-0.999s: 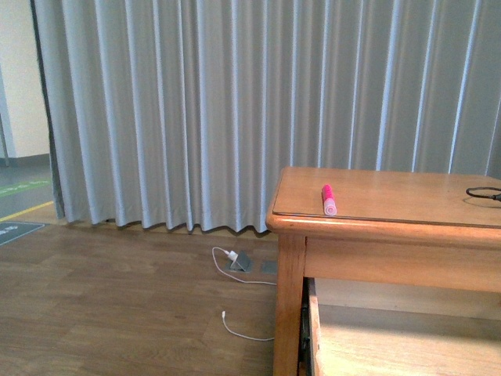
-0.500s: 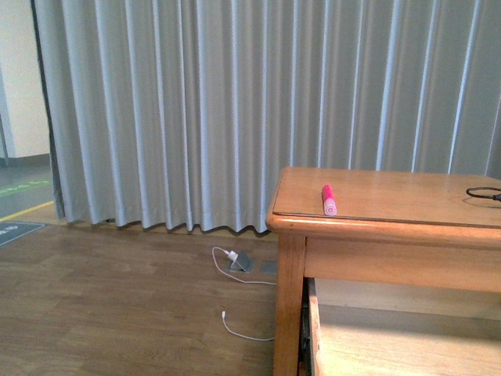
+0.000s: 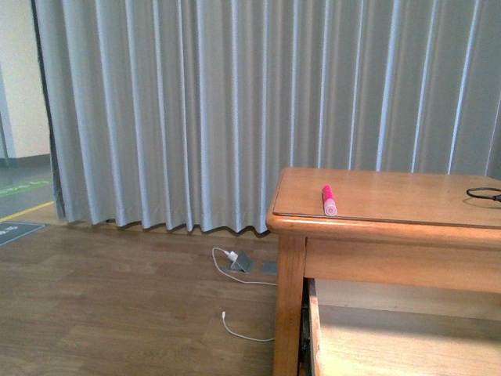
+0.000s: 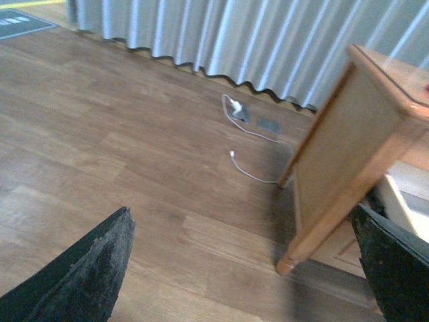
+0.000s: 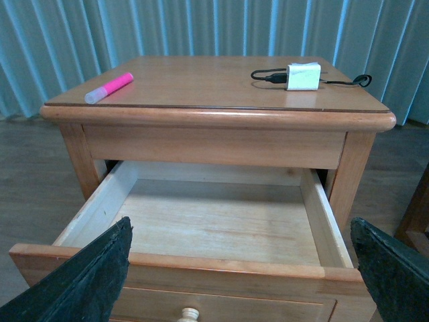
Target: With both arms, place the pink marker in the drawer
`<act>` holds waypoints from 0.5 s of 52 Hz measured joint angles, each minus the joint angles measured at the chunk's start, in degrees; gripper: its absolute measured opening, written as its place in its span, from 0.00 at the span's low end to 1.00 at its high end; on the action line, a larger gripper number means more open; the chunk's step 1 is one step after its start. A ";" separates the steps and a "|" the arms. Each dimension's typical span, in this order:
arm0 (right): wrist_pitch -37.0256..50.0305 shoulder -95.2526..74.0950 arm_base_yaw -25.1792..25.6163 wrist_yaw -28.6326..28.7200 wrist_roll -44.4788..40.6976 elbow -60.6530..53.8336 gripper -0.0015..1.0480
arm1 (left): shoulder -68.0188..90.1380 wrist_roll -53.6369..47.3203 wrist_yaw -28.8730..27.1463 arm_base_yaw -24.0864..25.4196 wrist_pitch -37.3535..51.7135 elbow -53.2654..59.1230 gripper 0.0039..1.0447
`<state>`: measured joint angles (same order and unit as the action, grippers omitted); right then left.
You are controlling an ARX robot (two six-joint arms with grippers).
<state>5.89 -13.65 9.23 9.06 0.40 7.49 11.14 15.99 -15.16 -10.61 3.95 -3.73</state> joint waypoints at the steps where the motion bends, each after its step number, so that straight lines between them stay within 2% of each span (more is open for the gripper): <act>1: 0.00 0.00 0.00 0.00 -0.02 0.00 0.92 | 1.73 -0.02 0.33 -0.68 1.07 -0.76 0.94; 16: 0.00 0.00 0.00 0.02 -0.02 0.00 0.92 | 34.21 -7.06 8.02 -4.42 16.92 -19.15 0.94; 26: 0.00 0.00 0.00 0.02 -0.02 0.00 0.92 | 51.93 -10.34 11.10 -6.56 20.09 -32.48 0.94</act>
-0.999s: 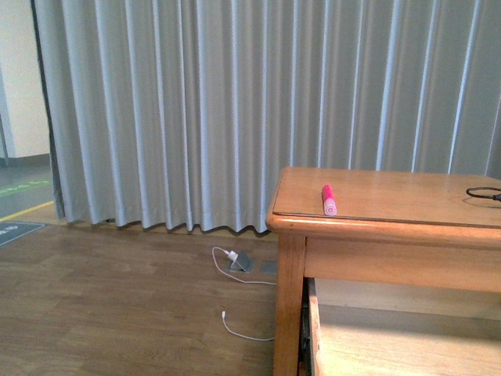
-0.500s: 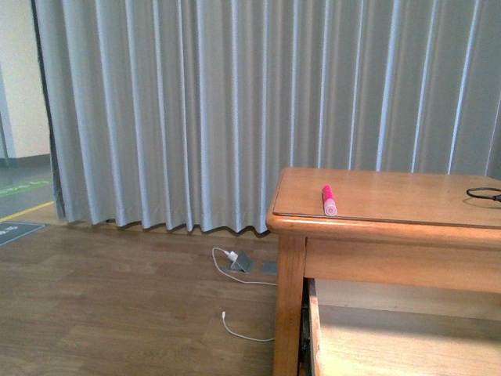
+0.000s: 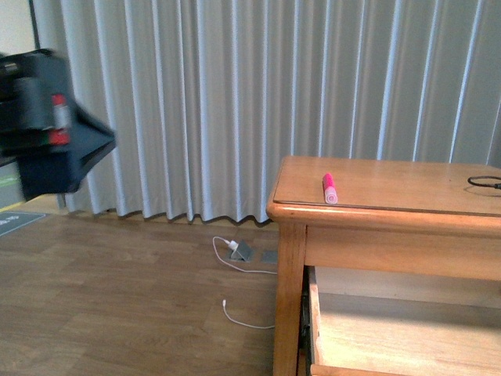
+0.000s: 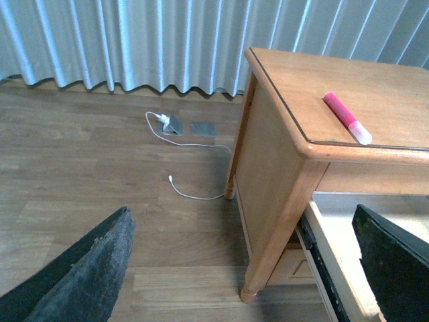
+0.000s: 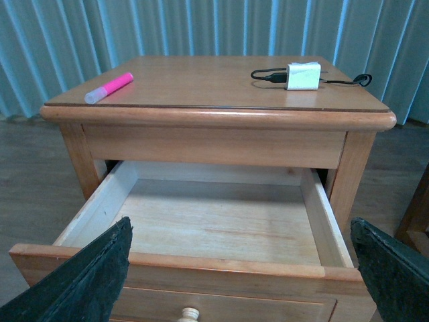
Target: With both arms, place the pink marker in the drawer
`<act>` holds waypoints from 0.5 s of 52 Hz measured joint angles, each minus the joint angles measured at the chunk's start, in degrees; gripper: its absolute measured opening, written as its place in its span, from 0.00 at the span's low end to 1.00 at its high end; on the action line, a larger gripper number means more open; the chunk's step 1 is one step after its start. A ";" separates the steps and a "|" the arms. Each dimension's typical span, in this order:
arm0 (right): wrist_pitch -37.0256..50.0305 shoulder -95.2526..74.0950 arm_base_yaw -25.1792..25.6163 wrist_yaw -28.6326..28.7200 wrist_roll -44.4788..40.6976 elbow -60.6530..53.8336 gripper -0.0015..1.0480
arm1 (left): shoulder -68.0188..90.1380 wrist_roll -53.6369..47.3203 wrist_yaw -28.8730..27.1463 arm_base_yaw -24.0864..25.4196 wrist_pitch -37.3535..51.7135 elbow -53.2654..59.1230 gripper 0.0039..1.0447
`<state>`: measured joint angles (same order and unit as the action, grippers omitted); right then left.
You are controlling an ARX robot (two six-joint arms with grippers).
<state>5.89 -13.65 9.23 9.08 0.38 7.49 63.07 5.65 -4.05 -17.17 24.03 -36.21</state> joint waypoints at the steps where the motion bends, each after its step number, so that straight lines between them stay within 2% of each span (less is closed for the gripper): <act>1: 0.00 0.00 0.00 0.00 0.00 0.00 0.92 | 1.68 -0.20 0.13 -0.31 0.04 -1.44 0.94; 18: 0.00 0.00 0.00 -0.02 0.00 0.00 0.92 | 25.94 -3.63 4.33 -3.98 -2.08 -25.94 0.94; 26: 0.00 0.00 0.00 0.00 0.00 0.00 0.92 | 34.58 -4.52 4.57 -5.86 -3.72 -36.04 0.94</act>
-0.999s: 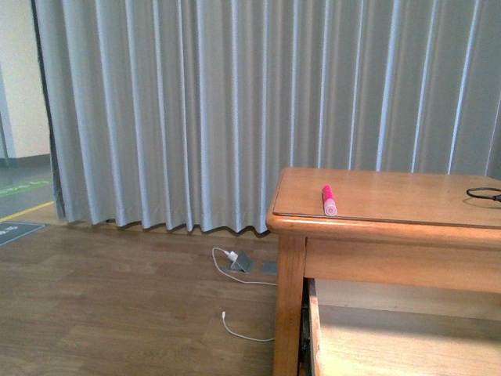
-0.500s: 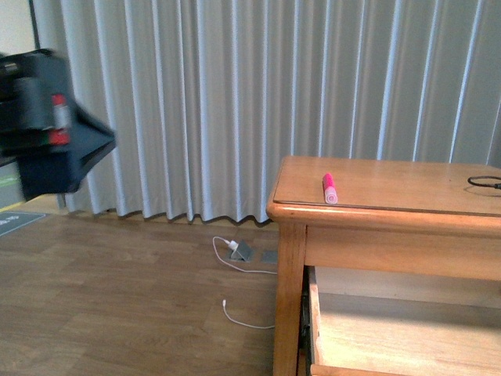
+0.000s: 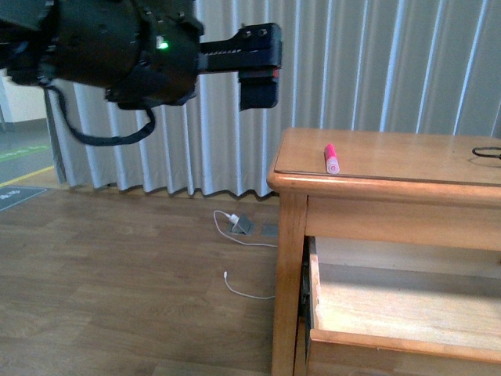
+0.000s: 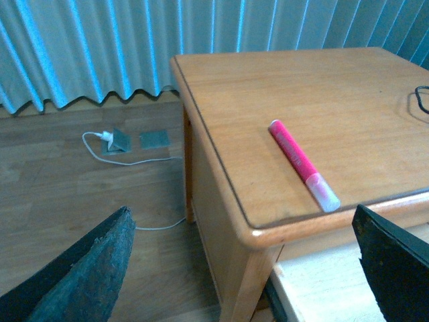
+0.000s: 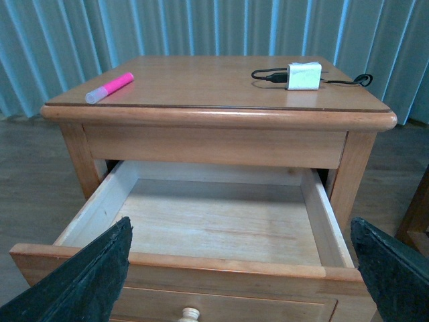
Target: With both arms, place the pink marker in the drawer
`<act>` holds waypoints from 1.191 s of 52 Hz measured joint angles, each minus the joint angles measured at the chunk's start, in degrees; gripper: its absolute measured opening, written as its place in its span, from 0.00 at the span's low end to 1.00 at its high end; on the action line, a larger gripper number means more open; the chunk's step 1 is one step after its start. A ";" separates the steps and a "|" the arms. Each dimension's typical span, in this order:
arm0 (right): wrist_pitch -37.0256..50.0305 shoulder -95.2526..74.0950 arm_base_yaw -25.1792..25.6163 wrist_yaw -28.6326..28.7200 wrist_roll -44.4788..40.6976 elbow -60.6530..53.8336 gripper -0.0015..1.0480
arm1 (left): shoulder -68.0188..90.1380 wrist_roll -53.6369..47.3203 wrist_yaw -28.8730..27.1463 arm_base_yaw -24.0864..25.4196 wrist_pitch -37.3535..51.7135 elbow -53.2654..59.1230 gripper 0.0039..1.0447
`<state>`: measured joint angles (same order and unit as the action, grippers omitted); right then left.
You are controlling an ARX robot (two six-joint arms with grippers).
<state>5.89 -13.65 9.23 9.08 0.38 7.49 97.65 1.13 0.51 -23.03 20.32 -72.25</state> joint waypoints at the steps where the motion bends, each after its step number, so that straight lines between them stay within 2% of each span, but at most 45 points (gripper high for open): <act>1: 0.00 0.00 0.00 0.00 0.00 0.00 0.92 | 1.11 0.00 0.00 -0.31 -0.20 -1.31 0.94; 19: 0.00 0.00 0.00 -0.02 0.00 0.00 0.92 | 21.64 -1.05 0.00 -4.90 -9.51 -26.56 0.94; 26: 0.00 0.00 0.00 0.00 0.00 0.00 0.92 | 27.50 -1.07 2.03 -6.10 -12.28 -33.94 0.94; 32: 0.00 0.00 0.00 0.00 0.00 0.00 0.92 | 31.61 -1.20 1.64 -6.93 -15.80 -39.45 0.94; 59: 0.00 0.00 0.00 0.00 0.00 0.00 0.92 | 38.56 -5.49 2.14 -7.48 -28.13 -51.36 0.94; 62: 0.00 0.00 0.00 0.00 0.00 0.00 0.92 | 38.56 -6.34 2.10 -7.45 -29.86 -51.89 0.89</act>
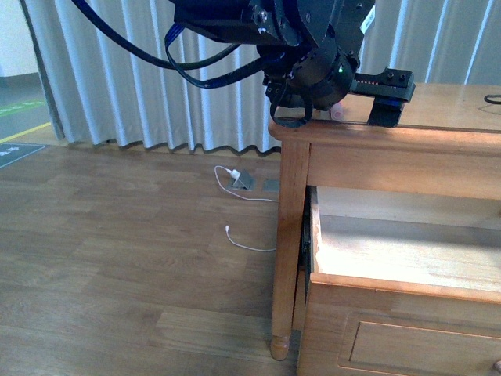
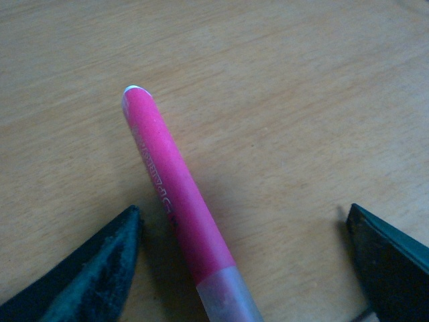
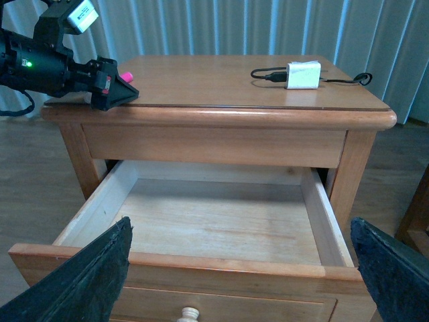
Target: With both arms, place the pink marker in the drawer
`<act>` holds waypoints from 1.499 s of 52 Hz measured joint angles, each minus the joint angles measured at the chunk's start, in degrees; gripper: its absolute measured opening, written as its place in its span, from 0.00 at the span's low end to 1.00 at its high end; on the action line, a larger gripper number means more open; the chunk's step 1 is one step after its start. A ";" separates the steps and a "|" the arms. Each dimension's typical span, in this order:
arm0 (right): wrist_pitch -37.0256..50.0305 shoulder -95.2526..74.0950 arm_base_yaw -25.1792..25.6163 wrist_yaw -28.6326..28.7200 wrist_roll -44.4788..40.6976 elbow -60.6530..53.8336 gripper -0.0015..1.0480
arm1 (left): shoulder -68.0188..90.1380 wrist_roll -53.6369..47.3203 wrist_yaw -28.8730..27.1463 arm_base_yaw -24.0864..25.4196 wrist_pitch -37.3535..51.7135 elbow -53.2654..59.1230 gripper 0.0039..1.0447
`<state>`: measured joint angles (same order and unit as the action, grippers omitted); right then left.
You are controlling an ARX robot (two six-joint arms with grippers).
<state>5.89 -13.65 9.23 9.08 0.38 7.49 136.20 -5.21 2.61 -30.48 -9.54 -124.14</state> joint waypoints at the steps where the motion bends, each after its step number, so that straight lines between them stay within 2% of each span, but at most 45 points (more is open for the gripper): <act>1: 0.00 0.00 0.00 -0.02 0.00 0.00 0.92 | 0.00 -0.11 0.00 0.00 -0.24 -0.07 0.87; 12: 0.00 0.00 0.00 -0.02 0.00 0.00 0.92 | -0.42 -1.38 -0.66 0.35 -3.26 -0.85 0.50; 25: 0.00 0.00 0.00 0.00 0.00 0.00 0.92 | -2.36 -2.56 -0.96 1.44 -2.67 2.12 0.15; 34: 0.00 0.00 -0.02 0.00 0.00 0.00 0.92 | -4.31 -3.39 -0.92 2.01 -2.03 4.87 0.13; 35: 0.00 0.00 -0.02 0.00 0.00 0.00 0.92 | -13.66 -5.62 5.79 3.96 3.45 19.34 0.13; 49: 0.00 0.00 -0.02 0.00 0.00 0.00 0.92 | -30.69 -11.28 16.85 7.02 6.38 38.88 0.13; 54: 0.00 0.00 0.00 0.00 0.00 0.00 0.92 | -32.35 -12.55 20.13 7.34 8.09 43.30 0.13; 64: 0.00 0.00 0.00 0.00 0.00 0.00 0.92 | -31.19 -17.05 21.35 6.29 10.08 47.60 0.13; 78: 0.00 0.00 0.00 -0.02 0.00 0.00 0.92 | -21.97 -17.44 18.51 3.32 12.61 43.63 0.13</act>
<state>5.89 -13.65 9.23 9.06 0.38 7.49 114.24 -22.65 21.12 -27.16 3.07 -80.51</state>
